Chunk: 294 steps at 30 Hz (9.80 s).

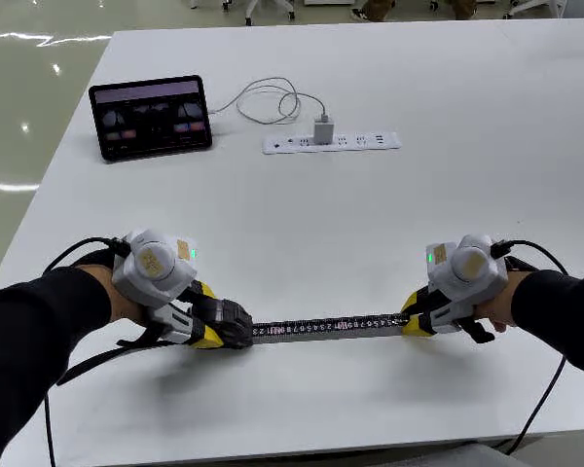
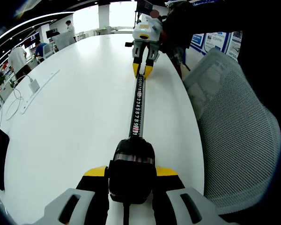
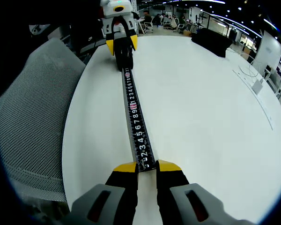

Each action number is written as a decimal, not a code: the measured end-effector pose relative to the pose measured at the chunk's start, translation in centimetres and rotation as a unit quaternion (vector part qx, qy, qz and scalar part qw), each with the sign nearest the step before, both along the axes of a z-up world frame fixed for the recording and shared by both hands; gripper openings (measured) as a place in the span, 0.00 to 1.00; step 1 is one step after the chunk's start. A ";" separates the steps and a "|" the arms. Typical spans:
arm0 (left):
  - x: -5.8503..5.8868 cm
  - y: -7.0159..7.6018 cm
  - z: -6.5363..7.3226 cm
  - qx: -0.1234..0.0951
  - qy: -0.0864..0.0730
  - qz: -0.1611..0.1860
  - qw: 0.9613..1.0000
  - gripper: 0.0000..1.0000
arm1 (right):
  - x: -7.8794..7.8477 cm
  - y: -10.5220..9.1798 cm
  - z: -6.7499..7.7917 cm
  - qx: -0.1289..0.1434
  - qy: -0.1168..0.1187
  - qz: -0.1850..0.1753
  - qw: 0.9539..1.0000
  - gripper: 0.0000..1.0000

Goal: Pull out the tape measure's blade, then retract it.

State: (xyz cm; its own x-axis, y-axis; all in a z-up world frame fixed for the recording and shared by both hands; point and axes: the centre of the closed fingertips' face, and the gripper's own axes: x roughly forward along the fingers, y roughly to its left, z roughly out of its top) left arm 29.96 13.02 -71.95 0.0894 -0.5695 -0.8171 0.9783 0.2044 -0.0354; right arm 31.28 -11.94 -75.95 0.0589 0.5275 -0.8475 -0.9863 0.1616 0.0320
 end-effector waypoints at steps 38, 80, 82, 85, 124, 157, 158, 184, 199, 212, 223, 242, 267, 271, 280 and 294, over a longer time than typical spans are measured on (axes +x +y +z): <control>0.3 0.0 -0.2 -0.020 -0.007 0.007 1.000 0.32 | -0.2 0.0 0.0 -0.026 -0.012 0.026 0.999 0.11; 0.8 0.6 0.1 -0.001 0.006 0.090 0.996 1.00 | -0.2 -0.5 0.1 -0.044 0.029 -0.047 0.998 0.64; 1.2 0.7 0.2 -0.005 0.003 0.103 0.995 1.00 | -0.2 -0.6 0.1 -0.047 0.033 -0.057 0.997 0.68; 1.8 0.8 0.7 -0.018 -0.003 0.126 0.992 1.00 | 0.0 -0.7 0.0 -0.049 0.035 -0.080 0.995 0.75; 0.4 5.7 4.9 -0.150 -0.080 0.388 0.906 1.00 | -0.1 -2.6 6.4 0.111 -0.082 -0.310 0.941 1.00; -5.5 8.0 6.2 -0.141 -0.071 0.403 0.902 1.00 | -7.6 -6.7 8.7 0.144 -0.089 -0.355 0.920 1.00; -5.5 7.9 6.3 -0.149 -0.072 0.402 0.901 1.00 | -7.7 -6.8 8.8 0.145 -0.090 -0.353 0.920 1.00; -5.8 8.5 5.9 -0.161 -0.069 0.413 0.894 1.00 | -8.4 -7.5 8.7 0.148 -0.107 -0.360 0.915 1.00; -5.6 8.6 5.4 -0.154 -0.063 0.417 0.893 1.00 | -8.7 -7.3 8.8 0.139 -0.110 -0.343 0.922 1.00; -3.8 5.4 5.5 -0.138 -0.061 0.405 0.902 0.98 | -7.7 -6.5 8.6 0.122 -0.090 -0.314 0.937 1.00; -1.8 2.9 4.0 -0.117 -0.047 0.435 0.892 1.00 | -6.7 -5.9 8.2 0.097 -0.090 -0.282 0.950 1.00; -0.3 -0.4 2.3 -0.129 -0.075 0.498 0.854 0.96 | -5.4 -4.3 7.4 0.086 -0.078 -0.243 0.963 1.00; 2.1 1.9 1.9 -0.153 -0.115 0.558 0.808 0.91 | -3.6 -1.4 5.3 0.044 -0.045 -0.157 0.986 0.99; 2.2 2.0 1.4 -0.150 -0.112 0.557 0.809 0.90 | -3.1 -1.4 4.8 0.034 -0.040 -0.136 0.989 0.94; 2.5 2.1 1.1 -0.152 -0.110 0.559 0.808 0.90 | -2.2 -0.9 3.5 -0.029 -0.047 0.003 0.998 0.81; 2.5 2.1 1.3 -0.157 -0.110 0.560 0.806 0.90 | -0.2 -0.3 1.2 -0.077 -0.014 0.088 0.993 0.44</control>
State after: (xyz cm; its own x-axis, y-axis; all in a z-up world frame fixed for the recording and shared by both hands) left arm 32.47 15.17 -70.63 0.8145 -0.2064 -0.5423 0.1765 0.9784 -0.1073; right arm 31.09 -12.19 -74.75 0.0010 0.3955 -0.9185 -0.9999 -0.0131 -0.0068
